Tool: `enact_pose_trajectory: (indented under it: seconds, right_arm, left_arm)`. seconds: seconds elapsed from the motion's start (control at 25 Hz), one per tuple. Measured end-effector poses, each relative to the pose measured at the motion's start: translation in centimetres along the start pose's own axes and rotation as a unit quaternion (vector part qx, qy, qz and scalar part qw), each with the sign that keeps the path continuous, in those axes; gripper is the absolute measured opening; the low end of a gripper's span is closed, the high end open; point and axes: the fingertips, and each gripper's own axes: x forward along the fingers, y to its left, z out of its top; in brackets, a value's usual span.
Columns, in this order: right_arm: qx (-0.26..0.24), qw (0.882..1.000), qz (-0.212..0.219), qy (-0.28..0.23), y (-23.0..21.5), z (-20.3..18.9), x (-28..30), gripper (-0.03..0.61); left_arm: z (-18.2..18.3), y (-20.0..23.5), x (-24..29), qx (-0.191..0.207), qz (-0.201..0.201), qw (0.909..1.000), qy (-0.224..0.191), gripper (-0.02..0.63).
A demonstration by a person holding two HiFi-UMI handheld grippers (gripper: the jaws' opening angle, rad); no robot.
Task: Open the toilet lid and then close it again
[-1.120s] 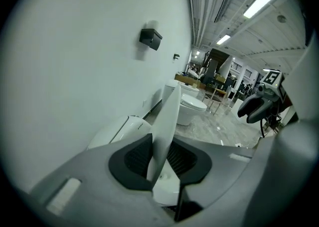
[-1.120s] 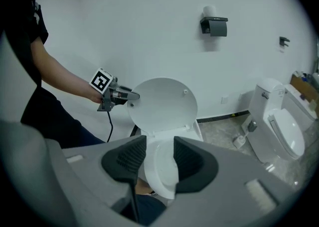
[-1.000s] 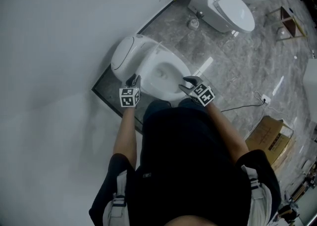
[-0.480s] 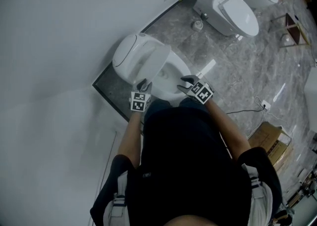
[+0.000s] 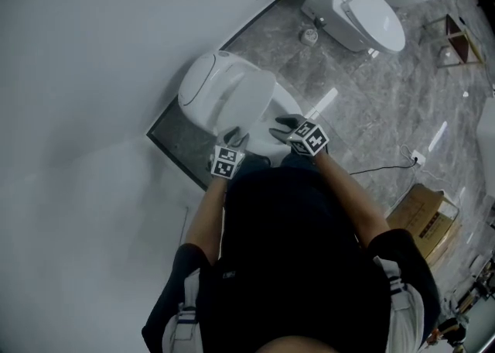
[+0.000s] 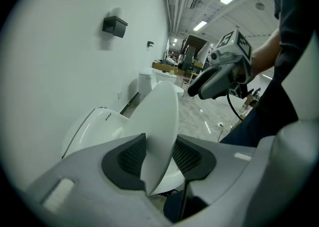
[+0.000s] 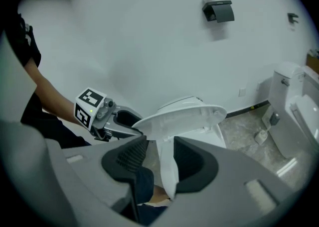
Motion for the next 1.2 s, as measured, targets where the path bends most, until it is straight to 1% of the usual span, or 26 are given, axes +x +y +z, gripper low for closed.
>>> enact_pose_trajectory:
  seconds: [0.2,0.32,0.48,0.64,0.76,0.8,0.88,0.96,1.0,1.08,1.12,1.2]
  right_arm:
    - [0.082,0.996,-0.004,-0.017,-0.5,0.4,1.9,0.175]
    - [0.111,0.993,-0.016,-0.029,-0.9,0.2,2.2,0.175]
    - [0.142,0.988,0.006,-0.055,-0.3,0.6,1.8,0.175]
    - [0.171,0.983,0.015,-0.063,-0.9,0.5,1.7,0.175]
    - [0.188,0.980,0.020,-0.064,-1.6,-0.1,1.8,0.175]
    - [0.198,0.978,0.022,-0.064,-2.0,-0.4,1.7,0.172]
    - [0.220,0.973,0.027,-0.064,-2.7,-1.1,1.6,0.143]
    - [0.236,0.969,0.031,-0.066,-2.9,-1.7,1.6,0.137]
    - [0.238,0.968,0.033,-0.068,-2.8,-2.0,1.5,0.133]
    - [0.237,0.968,0.037,-0.071,-3.0,-2.4,1.2,0.133]
    - [0.237,0.968,0.040,-0.071,-3.2,-2.5,1.1,0.133]
    - [0.237,0.968,0.047,-0.070,-3.3,-2.8,1.0,0.133]
  left_arm:
    - [-0.1,-0.2,-0.1,0.005,-0.032,0.9994,-0.009,0.167]
    - [-0.5,-0.9,0.4,0.021,-0.057,0.9982,-0.004,0.175]
    - [-0.6,-2.2,0.6,0.038,-0.080,0.9960,0.011,0.183]
    - [-1.1,-3.0,1.1,0.045,-0.086,0.9949,0.024,0.187]
    - [-1.8,-4.0,1.6,0.055,-0.080,0.9944,0.039,0.189]
    - [-1.9,-4.4,1.9,0.057,-0.076,0.9945,0.044,0.189]
    - [-2.0,-5.0,2.5,0.057,-0.070,0.9946,0.050,0.190]
    - [-2.3,-5.3,2.5,0.046,-0.069,0.9948,0.059,0.192]
    - [-2.4,-5.5,2.4,0.031,-0.071,0.9949,0.064,0.193]
    - [-2.4,-5.9,2.0,-0.015,-0.074,0.9946,0.070,0.195]
    - [-2.3,-6.0,1.7,-0.037,-0.071,0.9944,0.070,0.193]
    - [-2.4,-6.0,0.7,-0.065,-0.055,0.9943,0.065,0.193]
